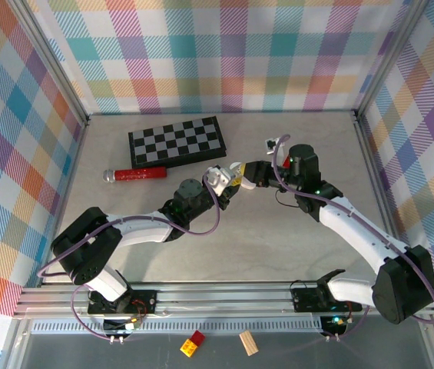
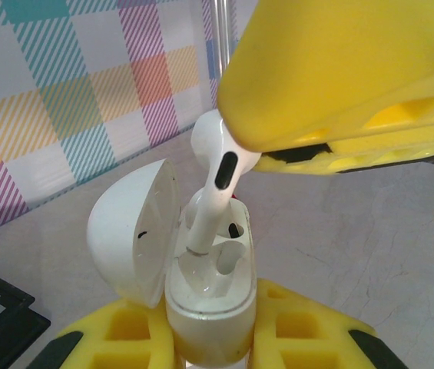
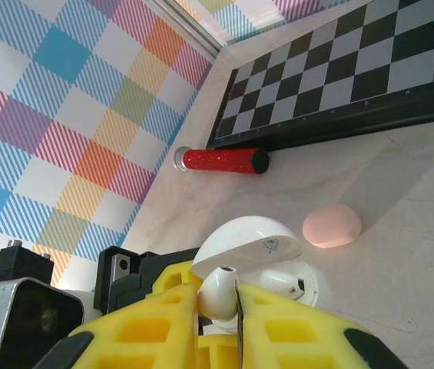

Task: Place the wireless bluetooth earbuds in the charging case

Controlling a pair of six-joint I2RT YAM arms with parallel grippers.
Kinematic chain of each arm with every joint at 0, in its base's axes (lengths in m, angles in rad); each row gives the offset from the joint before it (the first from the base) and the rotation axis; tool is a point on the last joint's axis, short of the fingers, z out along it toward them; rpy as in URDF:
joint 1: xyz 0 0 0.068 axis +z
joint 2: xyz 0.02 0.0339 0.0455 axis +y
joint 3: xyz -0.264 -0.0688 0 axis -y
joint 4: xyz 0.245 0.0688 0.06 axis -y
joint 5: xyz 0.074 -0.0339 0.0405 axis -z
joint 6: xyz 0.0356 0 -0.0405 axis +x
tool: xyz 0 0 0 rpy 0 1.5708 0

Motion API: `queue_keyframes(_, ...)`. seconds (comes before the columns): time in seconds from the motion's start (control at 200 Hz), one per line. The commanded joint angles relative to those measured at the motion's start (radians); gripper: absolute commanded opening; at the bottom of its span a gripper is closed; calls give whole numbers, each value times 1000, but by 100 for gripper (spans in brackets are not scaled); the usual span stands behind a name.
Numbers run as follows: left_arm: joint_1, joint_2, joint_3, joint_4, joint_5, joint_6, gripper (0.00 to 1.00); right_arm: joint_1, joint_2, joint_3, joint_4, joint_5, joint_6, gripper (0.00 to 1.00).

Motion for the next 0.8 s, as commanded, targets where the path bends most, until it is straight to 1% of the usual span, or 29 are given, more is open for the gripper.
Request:
queue_keyframes(0.0,-10,-4,31,16,-12,-1,17,-7,-32,-7,1,-4,7,18)
queue_keyframes(0.105,-10,-1,39,2,2,0,17,-7,-22,-3,-16,3,1,18)
queue_keyframes(0.285,-10,-9,47,-5,45,5,17,-7,31,27,-8,-30,11,19)
queue_keyframes(0.565,-11,-4,56,-43,44,12,17,-7,47,33,-13,-34,8,19)
queue_keyframes(0.795,-12,-10,58,-58,49,27,17,-7,59,39,-21,-41,9,23)
